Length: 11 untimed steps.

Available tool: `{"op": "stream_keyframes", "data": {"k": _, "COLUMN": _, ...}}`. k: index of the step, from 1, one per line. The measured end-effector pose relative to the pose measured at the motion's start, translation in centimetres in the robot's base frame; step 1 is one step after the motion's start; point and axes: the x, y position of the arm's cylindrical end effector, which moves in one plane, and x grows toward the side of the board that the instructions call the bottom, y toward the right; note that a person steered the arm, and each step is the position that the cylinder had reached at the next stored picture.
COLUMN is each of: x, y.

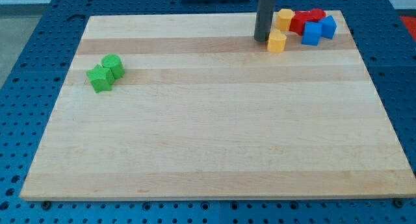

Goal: Slide the yellow heart closer to the yellow hexagon

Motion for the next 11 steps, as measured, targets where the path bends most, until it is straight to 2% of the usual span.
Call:
{"op": "stream_keyframes", "data": {"k": 2, "x": 2.2, "y": -6.2}}
{"op": "stream_keyframes", "data": {"k": 3, "x": 4.6, "y": -5.1}}
{"op": "stream_keyframes", "data": {"k": 4, "x": 4.8, "y": -2.6}}
{"op": "stream_keyframes", "data": {"k": 7, "x": 2.8, "y": 0.6}}
{"op": "stream_keyframes", "data": {"k": 9, "x": 7.5, "y": 3.0}}
{"op": "stream_keyframes", "data": {"k": 11, "x": 3.7, "y": 4.3}}
